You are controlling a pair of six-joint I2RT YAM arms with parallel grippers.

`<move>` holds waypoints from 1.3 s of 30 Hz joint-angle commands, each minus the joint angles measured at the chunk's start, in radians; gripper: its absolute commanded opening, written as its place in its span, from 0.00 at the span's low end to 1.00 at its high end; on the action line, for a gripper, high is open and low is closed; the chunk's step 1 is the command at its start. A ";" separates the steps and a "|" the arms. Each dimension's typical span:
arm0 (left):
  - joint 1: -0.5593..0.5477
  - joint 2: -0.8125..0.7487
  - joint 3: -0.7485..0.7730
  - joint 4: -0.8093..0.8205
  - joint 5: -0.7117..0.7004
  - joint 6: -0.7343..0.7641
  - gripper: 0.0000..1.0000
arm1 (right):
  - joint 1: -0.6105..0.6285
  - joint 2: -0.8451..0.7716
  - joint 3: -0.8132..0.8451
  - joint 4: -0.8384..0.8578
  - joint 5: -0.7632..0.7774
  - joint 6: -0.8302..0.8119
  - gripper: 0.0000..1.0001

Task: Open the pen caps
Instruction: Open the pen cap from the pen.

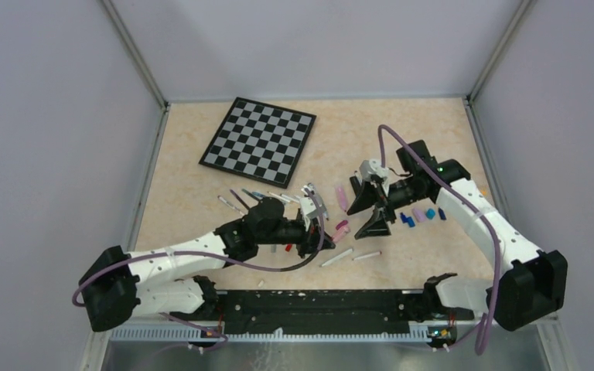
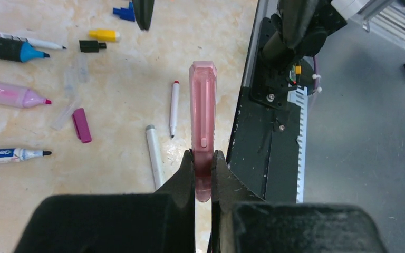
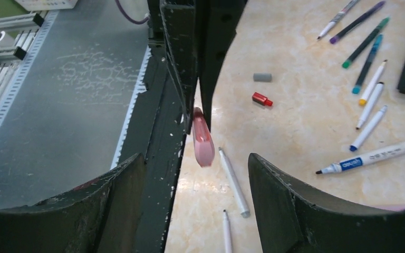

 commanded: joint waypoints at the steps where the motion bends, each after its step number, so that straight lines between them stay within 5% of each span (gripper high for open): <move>1: 0.002 0.057 0.072 0.024 0.062 0.046 0.00 | 0.070 0.028 0.015 -0.037 0.049 -0.073 0.69; 28: 0.001 0.064 0.049 0.069 0.062 0.029 0.00 | 0.171 0.087 -0.006 0.042 0.130 0.020 0.36; 31: 0.001 0.060 0.048 0.067 0.059 0.030 0.00 | 0.175 0.088 0.000 0.029 0.130 0.006 0.28; 35: 0.002 0.047 0.041 0.030 0.057 0.036 0.00 | 0.179 0.084 0.029 -0.028 0.142 -0.063 0.02; 39: 0.001 0.017 0.017 -0.039 0.062 0.055 0.00 | 0.150 0.078 0.071 -0.067 0.158 -0.088 0.00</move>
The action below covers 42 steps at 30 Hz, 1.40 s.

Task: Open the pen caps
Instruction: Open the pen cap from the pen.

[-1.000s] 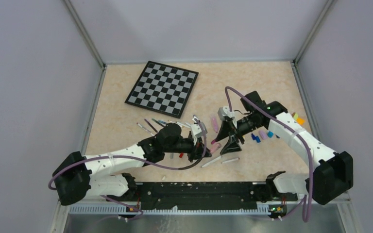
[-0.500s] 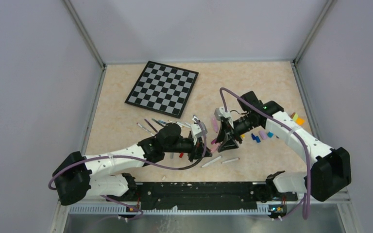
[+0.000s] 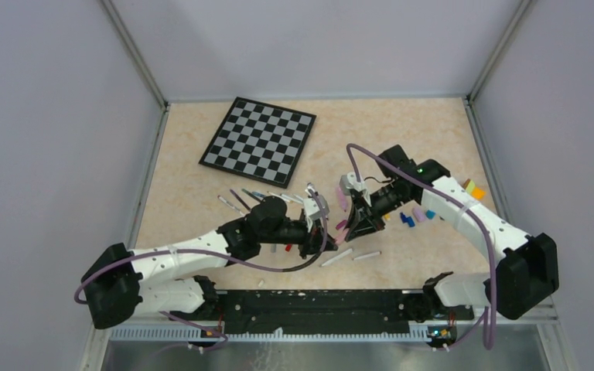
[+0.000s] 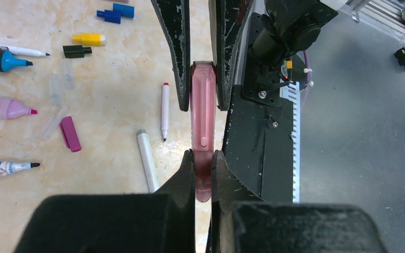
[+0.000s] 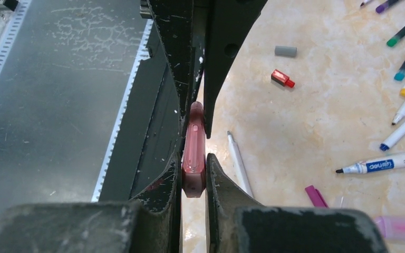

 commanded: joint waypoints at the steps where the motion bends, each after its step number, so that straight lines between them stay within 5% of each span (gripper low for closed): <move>1: 0.002 -0.063 -0.025 -0.058 0.009 0.030 0.00 | -0.033 -0.006 0.083 -0.068 -0.005 -0.069 0.00; 16: 0.002 -0.141 -0.125 -0.175 0.031 0.012 0.00 | -0.152 -0.019 0.075 -0.047 -0.063 -0.029 0.00; 22: 0.003 -0.221 -0.134 -0.105 -0.050 -0.068 0.00 | -0.159 -0.066 0.024 0.038 -0.042 0.061 0.00; 42: 0.003 -0.208 -0.157 0.146 0.029 -0.274 0.18 | -0.186 -0.121 -0.022 0.096 -0.045 0.124 0.00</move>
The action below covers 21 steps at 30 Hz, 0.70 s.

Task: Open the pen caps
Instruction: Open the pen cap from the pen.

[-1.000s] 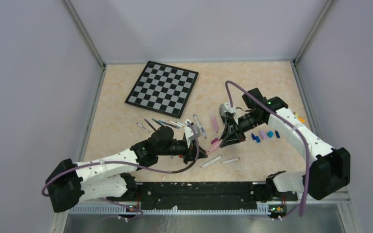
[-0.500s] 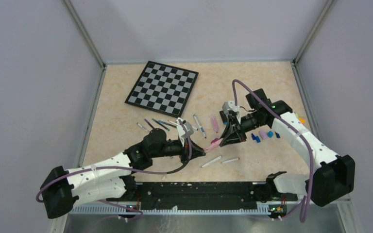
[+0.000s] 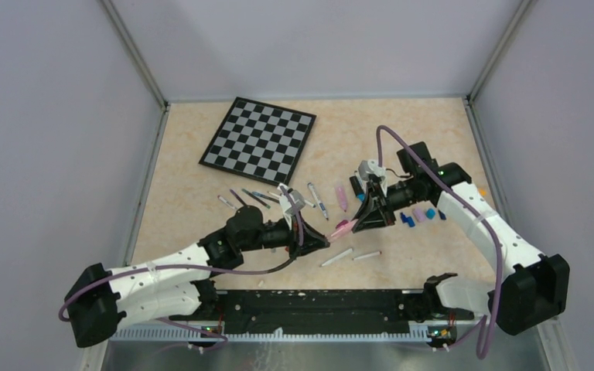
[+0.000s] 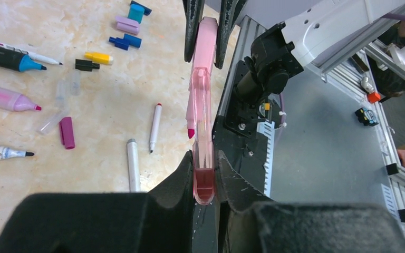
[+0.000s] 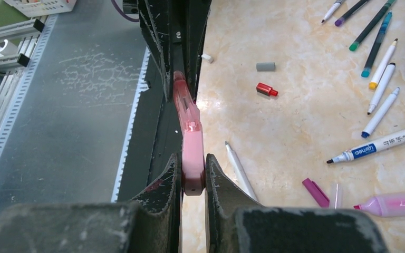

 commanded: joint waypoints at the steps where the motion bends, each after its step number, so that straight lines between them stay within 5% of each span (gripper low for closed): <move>1: -0.005 0.015 -0.026 0.058 0.116 -0.082 0.19 | -0.041 -0.030 -0.001 0.065 0.058 0.004 0.00; 21: -0.006 0.184 -0.028 0.341 0.206 -0.241 0.46 | -0.053 -0.048 0.003 0.089 0.075 0.025 0.00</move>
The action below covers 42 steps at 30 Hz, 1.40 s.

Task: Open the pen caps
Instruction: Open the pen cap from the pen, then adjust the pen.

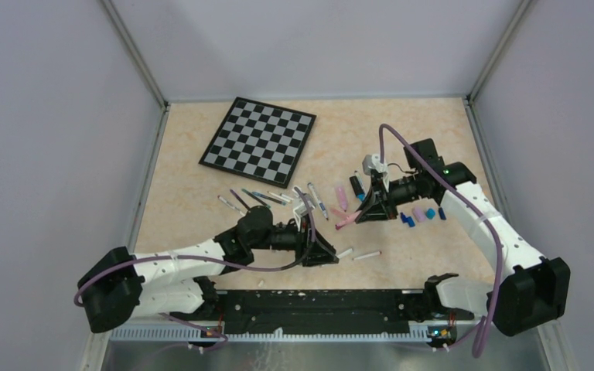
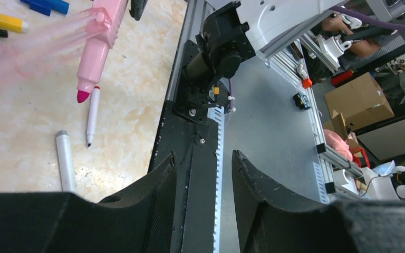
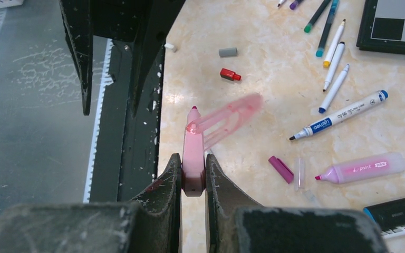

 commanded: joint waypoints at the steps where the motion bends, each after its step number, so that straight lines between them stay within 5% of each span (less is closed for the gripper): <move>1: -0.004 0.048 0.006 0.154 0.017 -0.042 0.46 | -0.003 -0.040 0.008 0.030 -0.003 -0.002 0.00; 8: -0.004 0.069 0.048 0.144 -0.013 -0.026 0.50 | -0.003 -0.047 0.074 -0.021 0.097 -0.072 0.00; 14: -0.004 -0.110 0.042 -0.069 -0.168 0.095 0.74 | -0.004 -0.033 0.160 -0.134 0.117 -0.186 0.00; 20: -0.004 -0.278 -0.040 -0.039 -0.256 0.089 0.91 | -0.003 -0.037 0.107 -0.139 -0.009 -0.168 0.00; 31: -0.004 -0.138 -0.014 0.081 -0.144 -0.008 0.92 | -0.003 -0.041 0.061 -0.057 -0.070 -0.048 0.00; 42: -0.003 -0.006 0.047 0.071 -0.179 -0.015 0.92 | -0.004 -0.056 0.006 -0.017 -0.142 0.003 0.00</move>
